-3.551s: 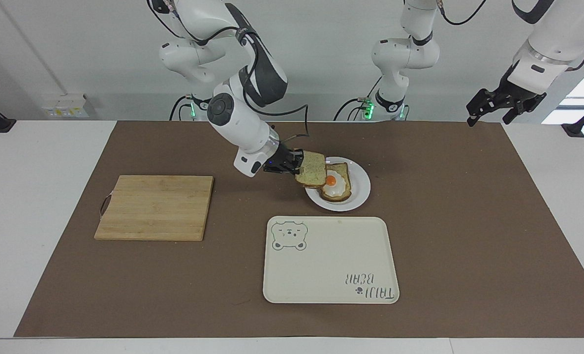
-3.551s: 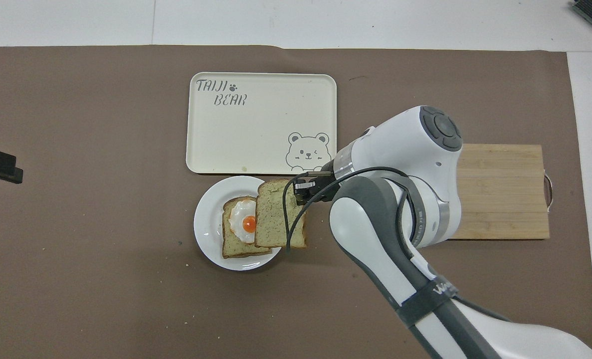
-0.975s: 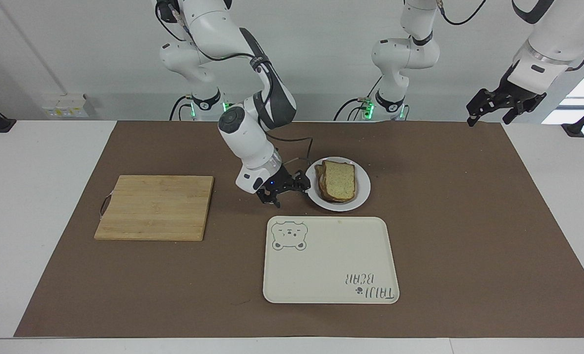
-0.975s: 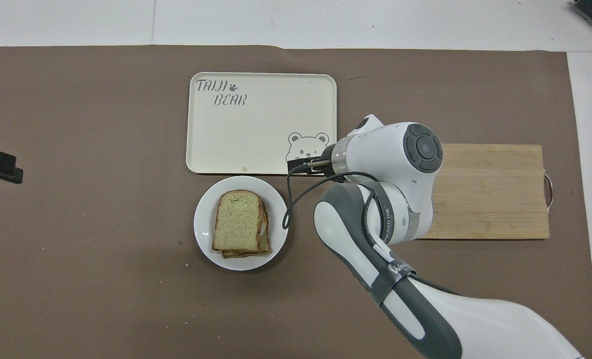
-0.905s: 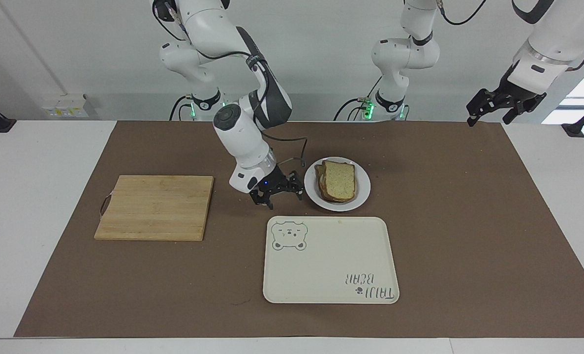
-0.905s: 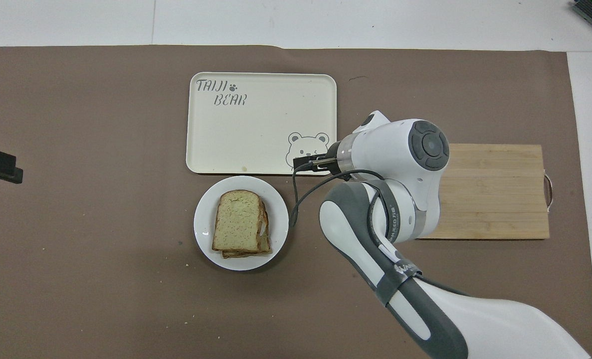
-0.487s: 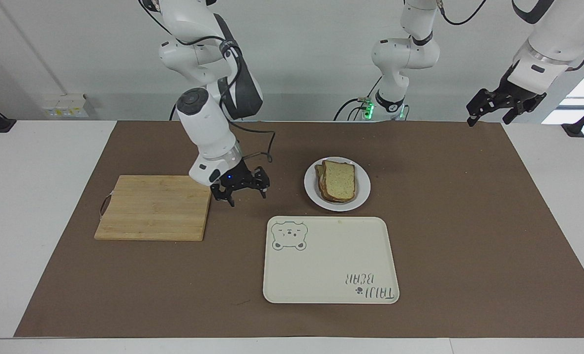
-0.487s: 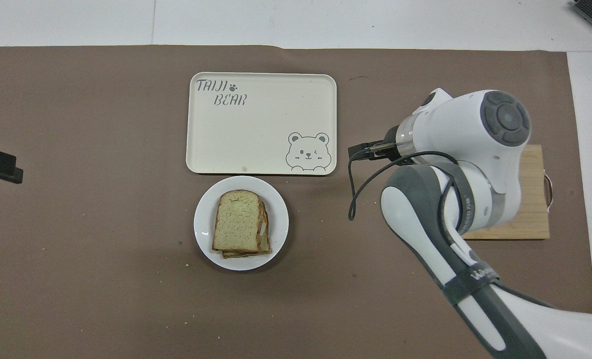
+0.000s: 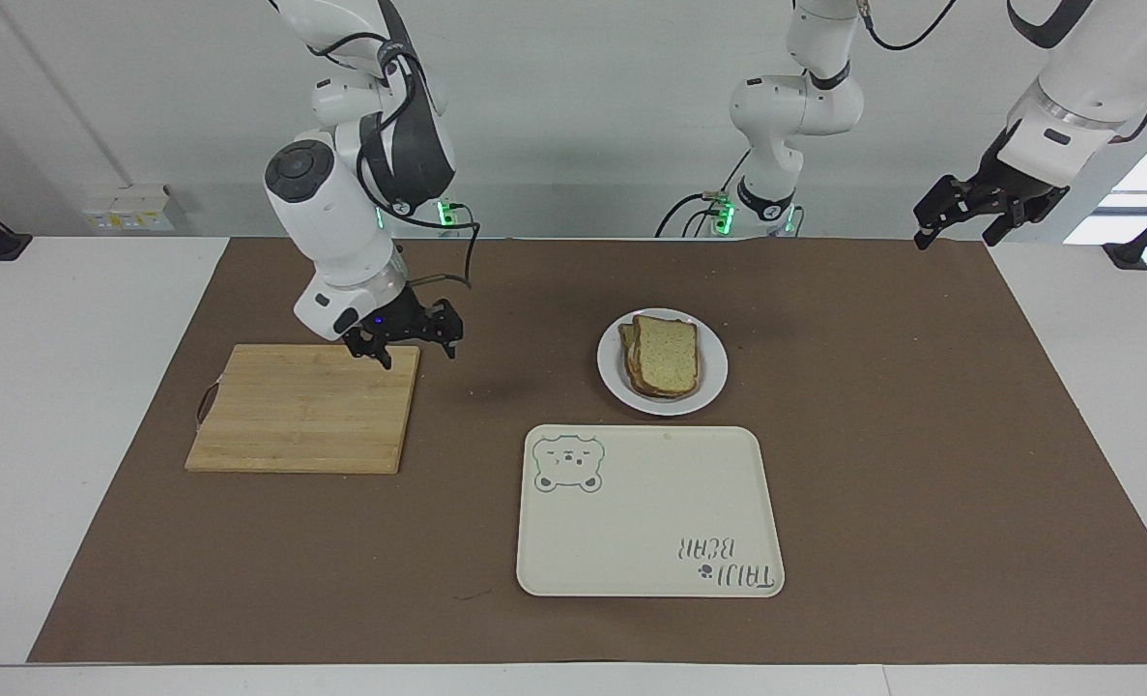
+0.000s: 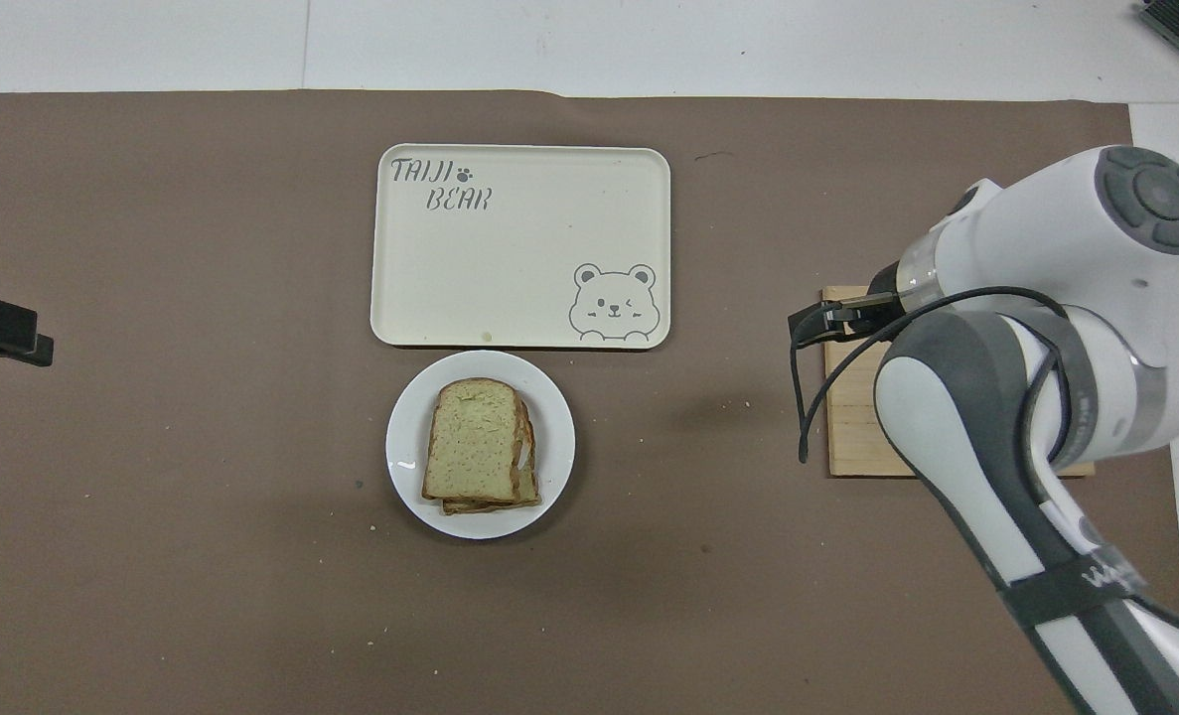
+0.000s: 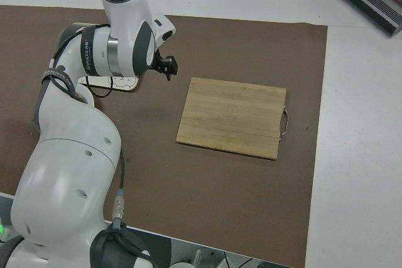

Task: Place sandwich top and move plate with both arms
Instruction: 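Withdraw the right gripper while the left gripper reaches the plate rim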

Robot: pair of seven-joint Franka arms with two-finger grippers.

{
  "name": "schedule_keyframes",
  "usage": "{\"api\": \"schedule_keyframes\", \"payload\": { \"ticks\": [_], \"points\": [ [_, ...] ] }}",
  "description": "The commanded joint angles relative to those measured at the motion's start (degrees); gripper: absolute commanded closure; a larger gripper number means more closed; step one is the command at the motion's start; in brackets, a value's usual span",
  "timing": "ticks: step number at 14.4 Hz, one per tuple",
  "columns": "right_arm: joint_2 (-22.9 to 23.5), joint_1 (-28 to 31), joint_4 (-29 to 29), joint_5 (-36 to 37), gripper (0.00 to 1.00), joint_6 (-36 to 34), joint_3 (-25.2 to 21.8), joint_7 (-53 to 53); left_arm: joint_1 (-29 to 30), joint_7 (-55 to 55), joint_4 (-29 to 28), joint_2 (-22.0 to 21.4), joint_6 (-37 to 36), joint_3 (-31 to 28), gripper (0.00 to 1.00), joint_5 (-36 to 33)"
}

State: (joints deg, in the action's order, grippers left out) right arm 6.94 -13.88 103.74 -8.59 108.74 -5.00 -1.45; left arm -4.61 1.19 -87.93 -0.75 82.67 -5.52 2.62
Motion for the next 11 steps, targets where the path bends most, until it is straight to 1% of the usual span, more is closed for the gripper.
{"api": "schedule_keyframes", "payload": {
  "ticks": [1,3,5,7,8,9,11],
  "points": [
    [-2.7,3.1,-0.9,2.1,0.00,-5.4,0.3,0.0,1.4,-0.7,-11.3,-4.5,8.7,0.4,0.00,3.0],
    [-4.3,4.5,-0.9,2.7,0.00,-8.0,0.3,0.0,1.8,-2.4,-19.0,-6.4,15.5,0.4,0.00,6.2],
    [-5.8,5.2,-0.9,5.7,0.00,-9.5,0.3,0.0,1.9,-5.7,-22.8,-6.5,17.9,0.4,0.00,9.8],
    [-6.8,5.6,-0.9,6.1,0.00,-11.2,0.2,0.0,1.9,-7.7,-26.1,-6.5,20.4,0.4,0.00,13.1],
    [-7.5,5.9,-0.9,7.3,0.00,-11.5,0.2,0.0,1.9,-8.6,-28.1,-6.5,22.0,0.4,0.00,15.9],
    [-8.1,5.9,-0.9,8.8,0.00,-11.7,0.2,0.0,1.8,-10.0,-30.5,-6.4,24.4,0.4,0.00,18.3],
    [-9.4,6.9,-0.9,9.4,0.00,-11.8,0.2,0.7,1.1,-13.6,-35.0,-5.8,29.5,0.4,0.00,23.7]
  ]
}}
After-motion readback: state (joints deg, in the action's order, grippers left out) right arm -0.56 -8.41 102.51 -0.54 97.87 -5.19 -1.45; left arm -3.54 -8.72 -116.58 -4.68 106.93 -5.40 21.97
